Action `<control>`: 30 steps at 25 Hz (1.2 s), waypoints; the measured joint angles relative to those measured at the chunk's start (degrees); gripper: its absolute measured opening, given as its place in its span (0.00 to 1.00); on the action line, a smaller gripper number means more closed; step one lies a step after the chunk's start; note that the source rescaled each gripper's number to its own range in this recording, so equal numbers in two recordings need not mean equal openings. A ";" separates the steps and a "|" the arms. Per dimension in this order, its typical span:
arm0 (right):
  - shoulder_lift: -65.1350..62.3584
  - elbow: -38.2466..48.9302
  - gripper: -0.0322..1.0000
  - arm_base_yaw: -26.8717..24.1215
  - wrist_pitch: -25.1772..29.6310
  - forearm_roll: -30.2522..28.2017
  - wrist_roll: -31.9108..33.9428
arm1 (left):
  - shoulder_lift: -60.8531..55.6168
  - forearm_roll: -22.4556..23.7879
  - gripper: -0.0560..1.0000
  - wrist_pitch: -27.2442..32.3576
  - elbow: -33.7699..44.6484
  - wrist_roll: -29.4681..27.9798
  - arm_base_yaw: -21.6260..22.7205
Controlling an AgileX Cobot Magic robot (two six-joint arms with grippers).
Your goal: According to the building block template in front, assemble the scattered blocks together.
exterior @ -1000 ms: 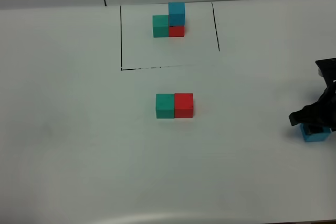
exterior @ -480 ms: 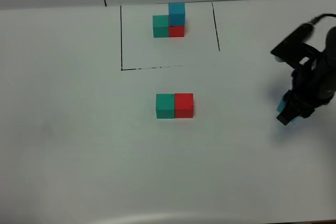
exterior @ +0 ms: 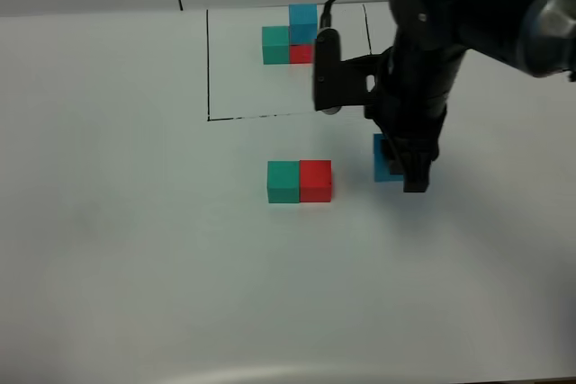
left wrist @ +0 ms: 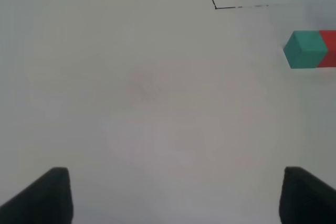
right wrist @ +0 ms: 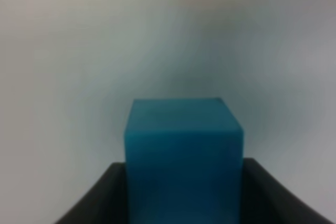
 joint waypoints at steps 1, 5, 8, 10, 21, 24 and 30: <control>1.40 -2.05 0.05 0.65 0.94 0.11 0.06 | 0.00 0.00 0.76 0.00 0.00 0.00 0.00; 6.74 -7.82 0.05 2.69 3.42 1.56 0.64 | 0.00 0.00 0.76 0.00 0.00 0.00 0.00; 8.92 -10.70 0.05 3.68 3.77 1.90 1.02 | 0.00 0.00 0.76 0.00 0.00 0.00 0.00; 10.02 -12.40 0.05 4.14 3.79 1.84 1.87 | 0.00 0.00 0.76 0.00 0.00 0.00 0.00; 14.01 -16.34 0.05 4.60 2.95 1.96 4.40 | 0.00 0.00 0.76 0.00 0.00 0.00 0.00; 14.11 -16.38 0.05 4.60 1.37 2.26 4.51 | 0.00 0.00 0.76 0.00 0.00 0.00 0.00; 14.18 -16.38 0.05 4.60 0.83 4.32 4.67 | 0.00 0.00 0.76 0.00 0.00 0.00 0.00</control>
